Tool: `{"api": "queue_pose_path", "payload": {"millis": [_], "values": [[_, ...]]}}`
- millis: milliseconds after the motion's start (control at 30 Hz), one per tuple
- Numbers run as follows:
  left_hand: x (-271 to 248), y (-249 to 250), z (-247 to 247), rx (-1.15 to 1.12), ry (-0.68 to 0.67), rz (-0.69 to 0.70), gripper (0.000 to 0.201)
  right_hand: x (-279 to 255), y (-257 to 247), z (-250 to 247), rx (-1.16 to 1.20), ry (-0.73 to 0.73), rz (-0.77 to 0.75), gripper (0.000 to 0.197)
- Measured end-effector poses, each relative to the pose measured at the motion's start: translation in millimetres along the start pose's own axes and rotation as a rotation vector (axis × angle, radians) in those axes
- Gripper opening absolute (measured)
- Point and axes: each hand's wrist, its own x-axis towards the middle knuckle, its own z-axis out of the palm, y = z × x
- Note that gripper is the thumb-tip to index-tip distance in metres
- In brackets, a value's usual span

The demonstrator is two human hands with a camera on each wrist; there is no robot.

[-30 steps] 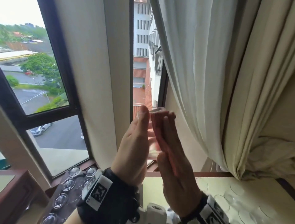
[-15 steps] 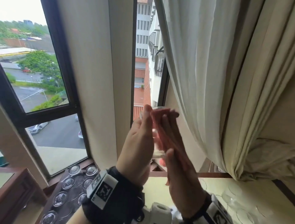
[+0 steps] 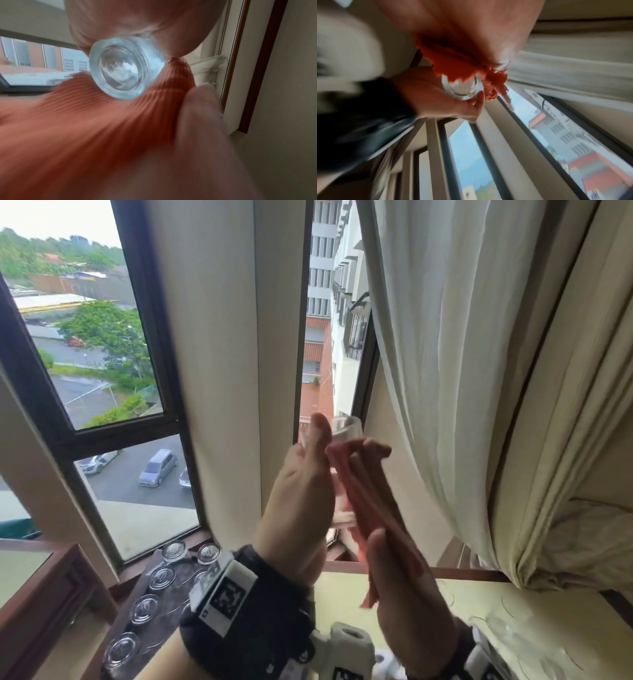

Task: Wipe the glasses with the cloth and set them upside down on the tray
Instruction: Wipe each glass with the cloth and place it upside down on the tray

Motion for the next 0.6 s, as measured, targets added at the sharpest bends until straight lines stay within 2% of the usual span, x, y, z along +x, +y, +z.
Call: {"api": "queue_pose_path", "payload": {"millis": [33, 67, 100, 133, 167, 233, 300, 400, 433, 467, 533, 567, 600], "values": [[6, 2, -6, -0.037, 0.019, -0.018, 0.081, -11, 1, 7, -0.017, -0.051, 0.012, 0.050], [11, 3, -12, -0.065, 0.032, -0.036, 0.084, -20, 3, 12, 0.002, -0.037, 0.096, 0.054], [13, 2, -17, -0.065, 0.026, -0.051, 0.090, -26, 5, 14, 0.030, 0.021, 0.198, 0.062], [14, -2, -20, -0.032, 0.005, -0.075, 0.095, -28, 7, 16, 0.055, 0.072, 0.238, 0.069], [12, -6, -21, -0.001, -0.025, -0.094, 0.093, -28, 11, 16, 0.065, 0.050, 0.206, 0.069], [4, -17, -18, 0.026, -0.070, -0.086, 0.069, -17, 13, 14, 0.046, 0.019, 0.173, 0.070], [-6, -28, -12, 0.006, -0.092, -0.081, 0.057, 2, 8, 3, 0.120, 0.094, 0.197, 0.072], [-16, -36, -2, -0.063, -0.098, -0.095, 0.051, 19, -1, -3, 0.186, 0.161, 0.181, 0.043], [-17, -35, 0, -0.057, -0.090, -0.080, 0.048, 22, -4, 1, 0.153, 0.172, 0.148, 0.047], [-15, -32, -1, -0.049, -0.070, -0.070, 0.050, 22, -2, 6, 0.071, 0.176, 0.077, 0.056], [-8, -28, -10, -0.049, -0.012, -0.090, 0.066, 7, 10, 17, -0.019, 0.111, -0.030, 0.058], [-5, -25, -15, -0.055, 0.005, -0.093, 0.074, -5, 17, 20, -0.043, 0.055, -0.022, 0.057], [-2, -20, -19, -0.071, 0.021, -0.076, 0.077, -16, 24, 23, -0.054, 0.022, 0.047, 0.063]]}}
